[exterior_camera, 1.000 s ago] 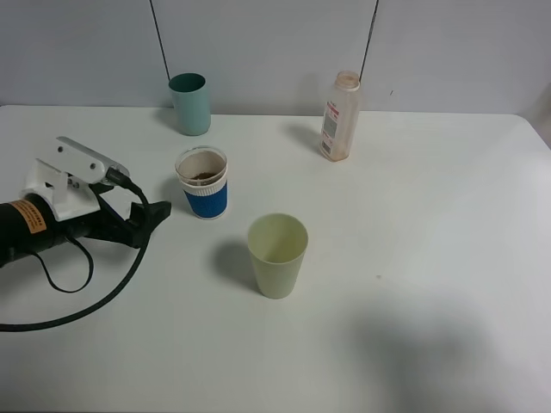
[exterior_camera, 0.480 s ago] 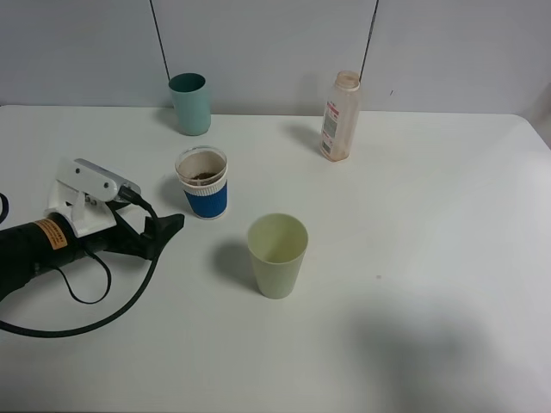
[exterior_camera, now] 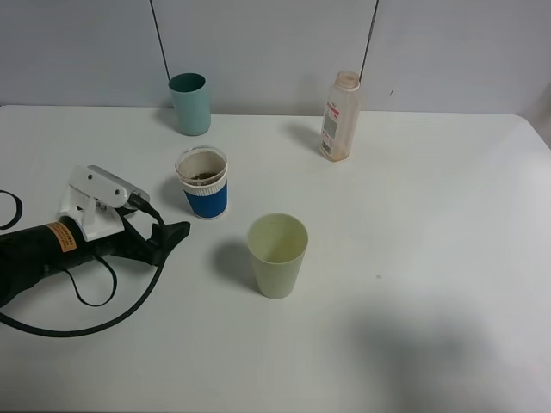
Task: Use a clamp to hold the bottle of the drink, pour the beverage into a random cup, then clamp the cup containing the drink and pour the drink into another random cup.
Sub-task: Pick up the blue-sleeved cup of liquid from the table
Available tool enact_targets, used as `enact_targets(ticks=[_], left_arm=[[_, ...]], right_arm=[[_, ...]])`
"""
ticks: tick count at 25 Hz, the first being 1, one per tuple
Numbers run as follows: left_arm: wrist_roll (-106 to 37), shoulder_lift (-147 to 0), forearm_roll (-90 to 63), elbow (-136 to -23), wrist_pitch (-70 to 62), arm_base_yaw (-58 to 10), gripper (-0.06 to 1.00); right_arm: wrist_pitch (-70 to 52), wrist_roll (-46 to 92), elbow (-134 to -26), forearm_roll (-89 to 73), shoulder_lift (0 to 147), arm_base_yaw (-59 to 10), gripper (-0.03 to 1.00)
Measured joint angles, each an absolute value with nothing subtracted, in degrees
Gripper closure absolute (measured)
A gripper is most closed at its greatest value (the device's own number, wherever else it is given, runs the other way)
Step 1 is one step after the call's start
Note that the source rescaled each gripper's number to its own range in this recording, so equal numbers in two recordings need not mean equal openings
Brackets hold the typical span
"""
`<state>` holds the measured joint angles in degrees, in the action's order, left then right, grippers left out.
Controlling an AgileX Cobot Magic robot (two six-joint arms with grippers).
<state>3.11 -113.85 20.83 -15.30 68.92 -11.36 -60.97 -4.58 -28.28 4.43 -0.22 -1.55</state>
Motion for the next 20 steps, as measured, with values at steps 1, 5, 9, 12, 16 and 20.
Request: enact_targets(ticks=[1, 5, 9, 12, 16, 20], left_arm=[[3.1, -113.8, 21.2, -15.7, 68.9, -11.4, -0.06], [2.9, -114.3, 23.3, -18.7, 69.2, -11.4, -0.06], [2.9, -115.4, 25.0, -20.7, 69.4, -11.4, -0.06], [2.9, -116.4, 26.1, -22.1, 69.4, -11.4, -0.06], [3.6, -117.9, 27.3, -23.4, 69.4, -11.4, -0.06], [3.8, -119.3, 28.9, -25.3, 69.4, -11.4, -0.06]], right_arm=[[-61.0, -4.6, -28.3, 4.4, -0.2, -1.6, -0.03], [-61.0, -4.6, -28.3, 4.4, -0.2, -1.6, -0.03], [-61.0, -4.6, -28.3, 4.4, -0.2, -1.6, -0.03], [-61.0, -4.6, -28.3, 4.4, -0.2, -1.6, -0.03], [-61.0, -4.6, -28.3, 4.4, -0.2, -1.6, -0.03], [-61.0, -4.6, -28.3, 4.4, -0.2, -1.6, -0.03]])
